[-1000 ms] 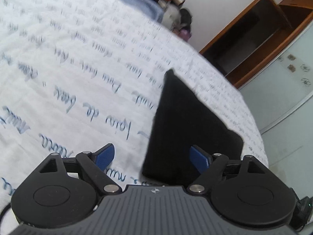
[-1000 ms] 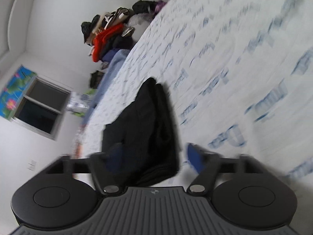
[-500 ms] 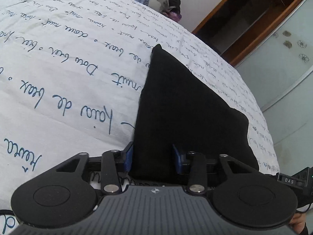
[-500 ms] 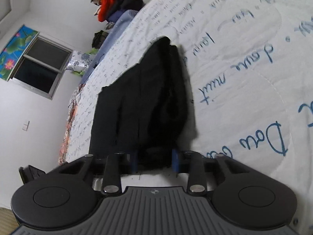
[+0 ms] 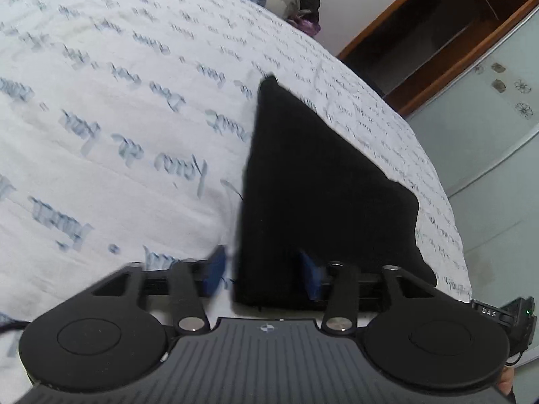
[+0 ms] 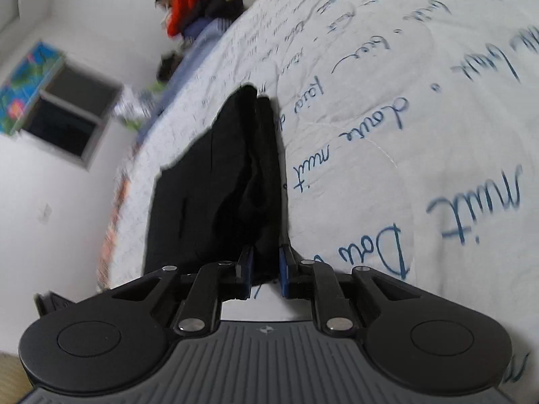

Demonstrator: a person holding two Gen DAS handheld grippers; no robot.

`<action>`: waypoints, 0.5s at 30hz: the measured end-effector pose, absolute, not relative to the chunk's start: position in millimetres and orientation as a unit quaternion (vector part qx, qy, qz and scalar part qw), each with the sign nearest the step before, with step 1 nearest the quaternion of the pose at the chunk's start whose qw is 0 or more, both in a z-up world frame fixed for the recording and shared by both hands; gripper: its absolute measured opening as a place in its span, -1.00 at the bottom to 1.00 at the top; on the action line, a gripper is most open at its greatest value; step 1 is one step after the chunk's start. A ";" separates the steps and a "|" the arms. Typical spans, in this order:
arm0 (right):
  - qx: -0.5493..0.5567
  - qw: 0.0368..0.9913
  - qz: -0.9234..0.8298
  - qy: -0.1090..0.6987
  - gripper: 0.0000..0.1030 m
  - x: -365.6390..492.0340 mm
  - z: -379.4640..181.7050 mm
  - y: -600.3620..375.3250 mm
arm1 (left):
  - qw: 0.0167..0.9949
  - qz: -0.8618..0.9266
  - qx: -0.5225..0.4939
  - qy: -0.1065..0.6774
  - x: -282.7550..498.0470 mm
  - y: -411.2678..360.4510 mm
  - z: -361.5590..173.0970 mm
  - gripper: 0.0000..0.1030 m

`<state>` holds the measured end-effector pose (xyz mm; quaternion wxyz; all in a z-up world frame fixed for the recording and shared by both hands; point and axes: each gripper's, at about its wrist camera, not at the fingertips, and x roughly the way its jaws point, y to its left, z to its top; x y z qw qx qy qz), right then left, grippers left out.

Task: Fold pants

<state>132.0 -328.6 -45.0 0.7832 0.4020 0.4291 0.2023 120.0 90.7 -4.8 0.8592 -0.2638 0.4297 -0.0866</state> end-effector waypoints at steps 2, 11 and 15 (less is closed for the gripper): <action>0.408 0.796 0.184 0.408 -0.69 124.1 -33.9 -332.9 | 0.879 -0.059 -0.237 0.410 114.1 99.5 11.7 0.36; 0.273 0.876 0.202 0.343 -0.16 138.2 35.4 -278.1 | 0.950 -0.080 -0.103 0.285 123.3 50.2 70.4 0.62; 0.248 0.875 0.225 0.350 0.06 161.3 30.0 -239.0 | 0.942 -0.107 -0.034 0.316 140.9 -3.7 37.5 0.45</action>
